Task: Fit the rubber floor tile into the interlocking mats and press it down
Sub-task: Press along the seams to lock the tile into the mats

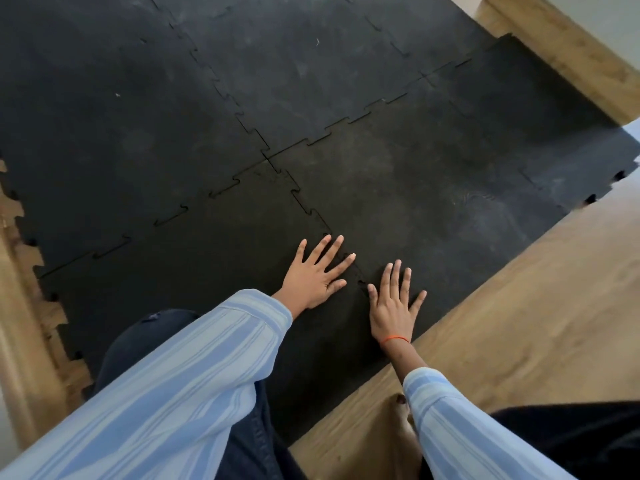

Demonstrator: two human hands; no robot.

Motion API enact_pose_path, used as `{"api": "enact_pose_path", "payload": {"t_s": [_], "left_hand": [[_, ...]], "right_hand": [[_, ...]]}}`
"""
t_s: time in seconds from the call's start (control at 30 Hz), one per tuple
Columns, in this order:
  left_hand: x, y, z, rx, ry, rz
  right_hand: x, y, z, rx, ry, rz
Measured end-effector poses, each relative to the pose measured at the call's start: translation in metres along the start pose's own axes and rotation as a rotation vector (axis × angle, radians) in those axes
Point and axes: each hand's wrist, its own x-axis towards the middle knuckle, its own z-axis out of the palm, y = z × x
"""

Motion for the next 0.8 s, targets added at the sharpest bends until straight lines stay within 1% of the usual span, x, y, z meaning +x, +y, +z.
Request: {"api": "enact_pose_path", "payload": {"t_s": [0.07,0.1,0.2,0.27,0.4,0.5,0.57,0.67,0.73,0.8], "left_hand": [[-0.001,0.005,-0.001,-0.001,-0.019,-0.003],[-0.003,0.008,0.000,0.003,-0.026,0.019],[-0.006,0.015,0.006,0.033,-0.015,0.092],[-0.005,0.015,0.010,0.033,-0.010,0.099],[-0.003,0.014,0.009,0.036,-0.020,0.092],[-0.003,0.014,0.008,0.045,-0.011,0.090],[-0.004,0.013,0.008,0.045,-0.004,0.101],[0.000,0.006,0.006,0.022,0.051,0.083],[0.007,-0.004,0.004,-0.001,0.080,0.037],[0.012,-0.009,0.004,-0.027,0.098,0.009]], "right_hand": [[-0.015,0.012,0.006,0.039,0.066,-0.035],[-0.025,0.020,0.010,0.065,0.096,-0.009],[-0.048,0.036,0.021,0.098,0.129,0.151],[-0.046,0.035,0.024,0.064,0.137,0.174],[-0.039,0.030,0.026,-0.019,0.154,0.121],[-0.039,0.032,0.027,-0.034,0.212,0.080],[-0.039,0.025,0.028,-0.023,0.220,-0.017],[-0.038,0.013,0.034,-0.011,0.194,-0.182],[-0.035,0.010,0.036,-0.023,0.196,-0.209],[-0.034,0.012,0.034,-0.090,0.187,-0.232]]}}
